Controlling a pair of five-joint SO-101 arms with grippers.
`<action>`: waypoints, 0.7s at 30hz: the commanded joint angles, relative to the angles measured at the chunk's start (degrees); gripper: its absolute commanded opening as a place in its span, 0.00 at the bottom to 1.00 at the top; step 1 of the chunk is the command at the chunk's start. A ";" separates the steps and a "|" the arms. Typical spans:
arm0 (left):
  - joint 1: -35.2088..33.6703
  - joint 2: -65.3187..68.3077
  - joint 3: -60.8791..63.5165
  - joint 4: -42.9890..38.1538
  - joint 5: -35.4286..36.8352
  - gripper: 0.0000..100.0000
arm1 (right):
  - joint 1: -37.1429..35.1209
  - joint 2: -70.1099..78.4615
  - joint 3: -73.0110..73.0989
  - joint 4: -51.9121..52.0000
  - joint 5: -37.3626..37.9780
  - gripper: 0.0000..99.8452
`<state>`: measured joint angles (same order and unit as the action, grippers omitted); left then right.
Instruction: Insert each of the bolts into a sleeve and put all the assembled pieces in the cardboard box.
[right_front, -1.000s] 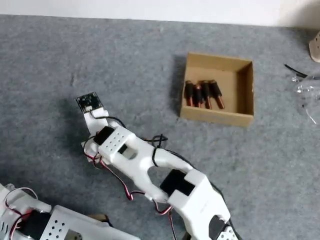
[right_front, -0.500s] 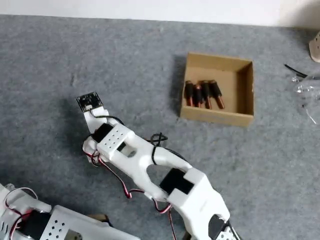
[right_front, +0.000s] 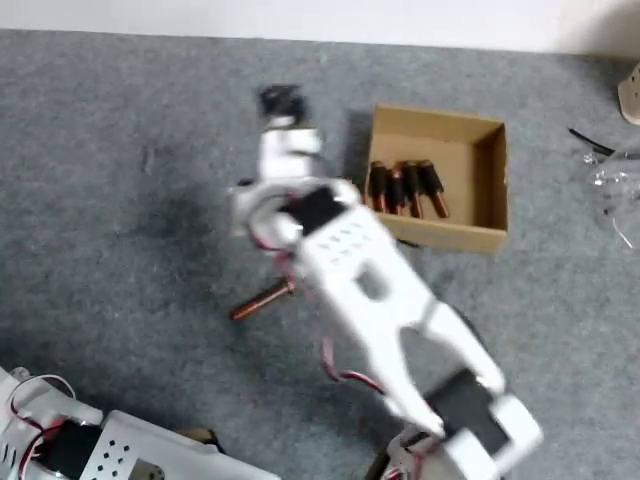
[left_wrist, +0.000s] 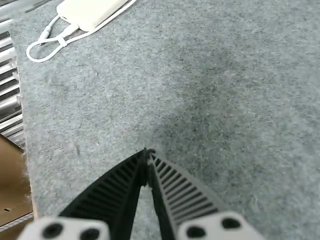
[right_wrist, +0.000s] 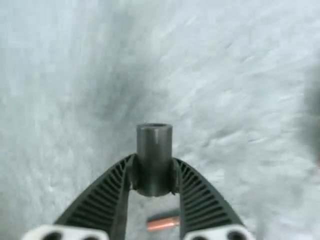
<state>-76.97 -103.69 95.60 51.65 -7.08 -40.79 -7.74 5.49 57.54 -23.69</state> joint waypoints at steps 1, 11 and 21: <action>-0.40 -0.92 -0.31 -0.18 -0.18 0.01 | 5.41 -17.45 6.73 -1.71 -0.09 0.00; -0.04 -0.84 1.63 0.00 -0.18 0.01 | 21.85 -50.59 49.71 -22.55 8.44 0.00; -0.04 -0.84 1.54 0.09 -0.18 0.01 | 29.58 -81.71 78.02 -25.89 8.62 0.00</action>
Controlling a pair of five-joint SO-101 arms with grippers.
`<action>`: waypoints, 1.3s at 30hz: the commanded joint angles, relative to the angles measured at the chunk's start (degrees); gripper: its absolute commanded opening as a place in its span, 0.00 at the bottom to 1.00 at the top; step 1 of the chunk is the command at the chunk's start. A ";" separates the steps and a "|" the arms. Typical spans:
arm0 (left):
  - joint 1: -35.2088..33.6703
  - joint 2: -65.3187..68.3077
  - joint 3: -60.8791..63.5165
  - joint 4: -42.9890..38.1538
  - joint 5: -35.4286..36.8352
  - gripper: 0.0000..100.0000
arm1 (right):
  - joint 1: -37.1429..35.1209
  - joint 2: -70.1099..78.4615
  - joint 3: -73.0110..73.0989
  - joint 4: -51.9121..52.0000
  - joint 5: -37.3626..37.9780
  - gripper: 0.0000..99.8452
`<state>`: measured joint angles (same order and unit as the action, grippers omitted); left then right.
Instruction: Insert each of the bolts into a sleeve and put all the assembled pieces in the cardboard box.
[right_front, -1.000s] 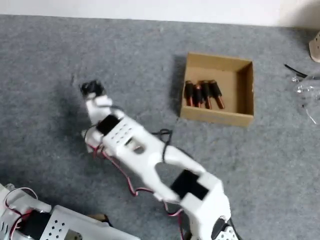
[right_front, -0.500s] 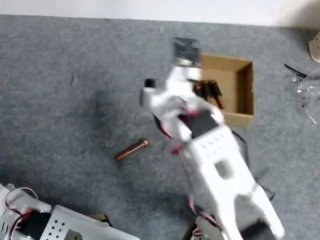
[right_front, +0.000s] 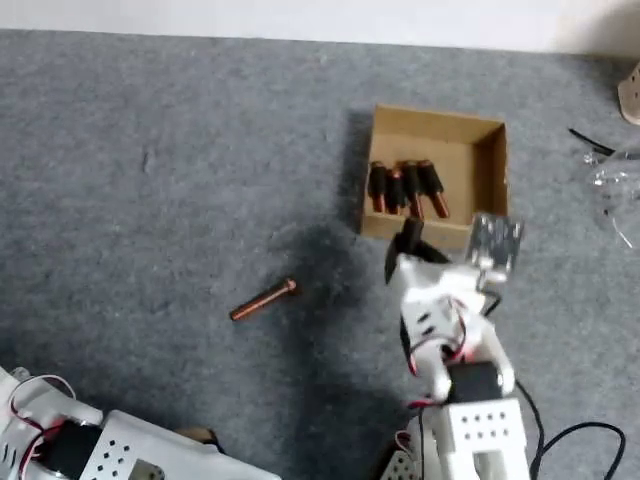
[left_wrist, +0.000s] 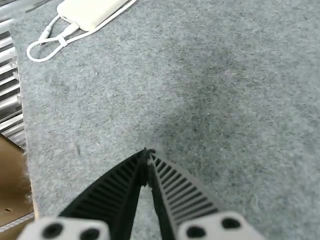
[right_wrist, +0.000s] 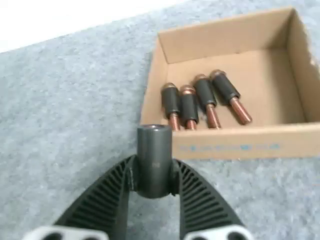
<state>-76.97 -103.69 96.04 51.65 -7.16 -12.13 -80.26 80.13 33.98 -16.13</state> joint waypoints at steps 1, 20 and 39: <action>-0.04 -0.84 1.10 0.09 -0.09 0.01 | 0.92 -12.44 5.67 -2.24 2.37 0.00; 1.36 -0.84 0.57 2.73 -0.09 0.01 | 1.80 -23.43 21.76 -0.31 10.46 0.00; 59.65 14.55 -36.09 12.48 0.09 0.01 | 1.89 -23.25 22.29 -0.92 10.55 0.00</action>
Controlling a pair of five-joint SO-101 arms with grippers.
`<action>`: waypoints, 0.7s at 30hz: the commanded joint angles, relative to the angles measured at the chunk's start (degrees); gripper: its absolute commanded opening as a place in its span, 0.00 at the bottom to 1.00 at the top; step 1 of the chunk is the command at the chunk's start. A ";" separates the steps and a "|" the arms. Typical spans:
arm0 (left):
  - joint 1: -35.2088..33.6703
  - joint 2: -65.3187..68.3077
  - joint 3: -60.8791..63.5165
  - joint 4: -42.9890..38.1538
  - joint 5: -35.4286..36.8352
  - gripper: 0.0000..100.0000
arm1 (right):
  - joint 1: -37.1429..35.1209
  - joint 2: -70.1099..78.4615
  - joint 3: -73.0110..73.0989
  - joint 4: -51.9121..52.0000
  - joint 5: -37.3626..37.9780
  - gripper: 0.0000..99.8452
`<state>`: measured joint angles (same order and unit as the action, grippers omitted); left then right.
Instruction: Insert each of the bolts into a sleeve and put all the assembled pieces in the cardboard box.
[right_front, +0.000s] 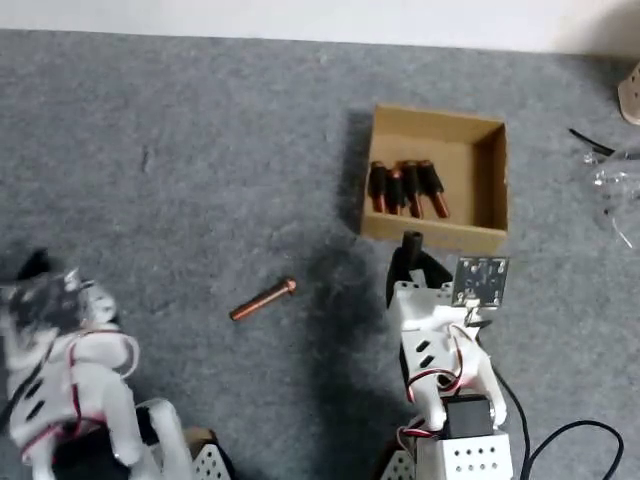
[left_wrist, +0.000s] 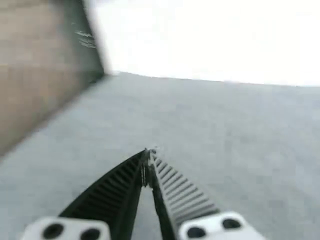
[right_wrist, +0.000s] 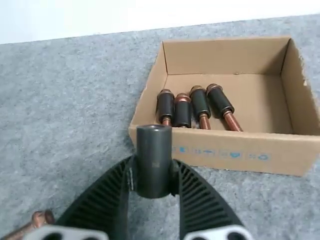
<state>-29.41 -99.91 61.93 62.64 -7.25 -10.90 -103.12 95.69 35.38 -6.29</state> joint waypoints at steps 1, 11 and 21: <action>15.87 14.46 -1.54 1.49 0.09 0.01 | 0.66 -0.48 6.73 -2.33 0.70 0.00; 46.90 41.27 -3.12 1.05 -6.86 0.01 | 0.66 -0.48 6.73 -2.33 0.70 0.00; 50.59 59.21 -5.76 0.53 -18.46 0.14 | 0.66 0.04 6.73 -3.91 0.70 0.00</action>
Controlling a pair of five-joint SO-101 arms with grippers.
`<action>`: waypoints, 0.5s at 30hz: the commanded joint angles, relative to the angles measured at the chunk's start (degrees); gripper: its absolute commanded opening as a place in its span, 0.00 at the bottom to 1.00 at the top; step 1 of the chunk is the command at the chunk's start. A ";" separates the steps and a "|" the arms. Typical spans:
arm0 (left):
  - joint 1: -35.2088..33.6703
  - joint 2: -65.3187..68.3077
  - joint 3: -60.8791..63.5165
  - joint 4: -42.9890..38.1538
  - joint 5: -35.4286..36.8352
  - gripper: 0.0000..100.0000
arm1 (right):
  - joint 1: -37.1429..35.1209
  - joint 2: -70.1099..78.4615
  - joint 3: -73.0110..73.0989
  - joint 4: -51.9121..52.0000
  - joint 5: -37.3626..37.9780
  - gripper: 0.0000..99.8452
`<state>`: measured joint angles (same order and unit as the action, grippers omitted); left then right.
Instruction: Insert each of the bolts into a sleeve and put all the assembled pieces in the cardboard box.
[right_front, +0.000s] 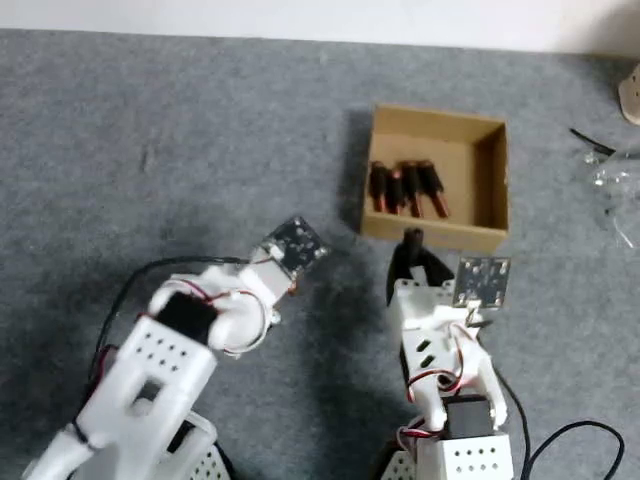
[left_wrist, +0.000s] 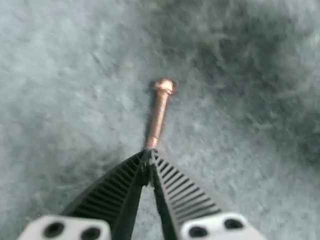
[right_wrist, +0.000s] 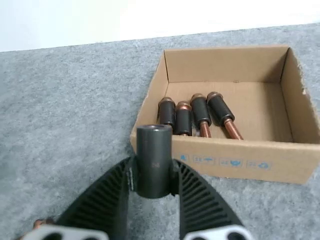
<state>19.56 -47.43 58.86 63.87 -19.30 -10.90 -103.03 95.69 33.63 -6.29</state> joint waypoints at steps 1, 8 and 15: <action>1.80 8.66 -2.68 -0.88 -8.09 0.18 | 0.66 -0.04 6.73 -2.15 0.70 0.00; 1.36 18.24 -4.26 -6.95 -8.44 0.19 | 0.66 -0.13 6.73 -2.24 0.70 0.00; -4.18 25.27 -4.18 -16.00 -7.56 0.19 | 0.66 -0.22 6.73 -2.24 0.70 0.00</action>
<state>18.15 -24.40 56.92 52.26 -27.47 -10.90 -103.03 95.69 33.45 -6.29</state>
